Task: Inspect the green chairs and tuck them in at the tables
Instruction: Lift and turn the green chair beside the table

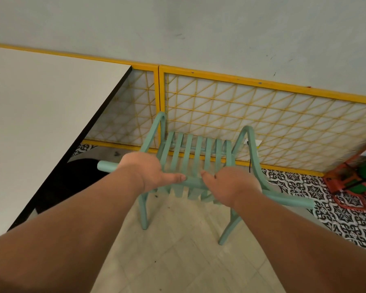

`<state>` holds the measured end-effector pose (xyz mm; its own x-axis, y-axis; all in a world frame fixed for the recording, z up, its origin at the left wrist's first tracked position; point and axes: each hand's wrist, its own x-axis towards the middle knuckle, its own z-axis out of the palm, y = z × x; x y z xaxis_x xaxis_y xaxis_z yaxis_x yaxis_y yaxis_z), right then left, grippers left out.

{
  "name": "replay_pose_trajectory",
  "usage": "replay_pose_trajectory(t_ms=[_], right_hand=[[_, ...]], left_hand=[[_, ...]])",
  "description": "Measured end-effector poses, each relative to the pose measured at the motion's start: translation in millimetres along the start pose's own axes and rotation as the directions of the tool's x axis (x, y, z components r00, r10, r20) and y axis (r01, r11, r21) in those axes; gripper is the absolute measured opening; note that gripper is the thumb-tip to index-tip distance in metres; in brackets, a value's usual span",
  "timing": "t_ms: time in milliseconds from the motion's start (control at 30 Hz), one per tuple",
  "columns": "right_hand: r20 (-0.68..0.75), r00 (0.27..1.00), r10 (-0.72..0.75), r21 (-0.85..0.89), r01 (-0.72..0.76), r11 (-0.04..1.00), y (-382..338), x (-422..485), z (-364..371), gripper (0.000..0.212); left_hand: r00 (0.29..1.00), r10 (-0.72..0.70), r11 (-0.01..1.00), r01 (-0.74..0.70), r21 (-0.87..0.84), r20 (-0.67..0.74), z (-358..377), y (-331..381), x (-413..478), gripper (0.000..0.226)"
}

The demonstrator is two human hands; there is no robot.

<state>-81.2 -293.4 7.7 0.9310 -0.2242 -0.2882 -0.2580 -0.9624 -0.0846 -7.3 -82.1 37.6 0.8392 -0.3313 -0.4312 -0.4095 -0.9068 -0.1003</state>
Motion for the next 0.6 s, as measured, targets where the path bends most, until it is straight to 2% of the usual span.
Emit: replay_pose_trajectory(t_ms=[333, 367, 467, 600], right_hand=[[-0.001, 0.994, -0.105, -0.084, 0.105, 0.991, 45, 2, -10, 0.079], [0.001, 0.993, -0.115, -0.088, 0.115, 0.989, 50, 3, -10, 0.078], [0.01, 0.99, -0.143, -0.137, 0.143, 0.98, 66, 5, -12, 0.077], [0.029, 0.984, -0.178, -0.159, 0.181, 0.971, 81, 10, -12, 0.082]], left_hand=[[0.998, -0.053, 0.995, 0.057, -0.083, 0.043, 7, 45, -29, 0.104], [0.997, -0.056, 0.995, 0.061, -0.082, 0.06, 7, 51, -33, 0.102], [0.996, -0.048, 0.99, 0.058, -0.125, 0.081, 7, 71, -41, 0.077], [0.995, -0.088, 0.978, 0.097, -0.184, 0.056, 18, 84, -44, 0.098]])
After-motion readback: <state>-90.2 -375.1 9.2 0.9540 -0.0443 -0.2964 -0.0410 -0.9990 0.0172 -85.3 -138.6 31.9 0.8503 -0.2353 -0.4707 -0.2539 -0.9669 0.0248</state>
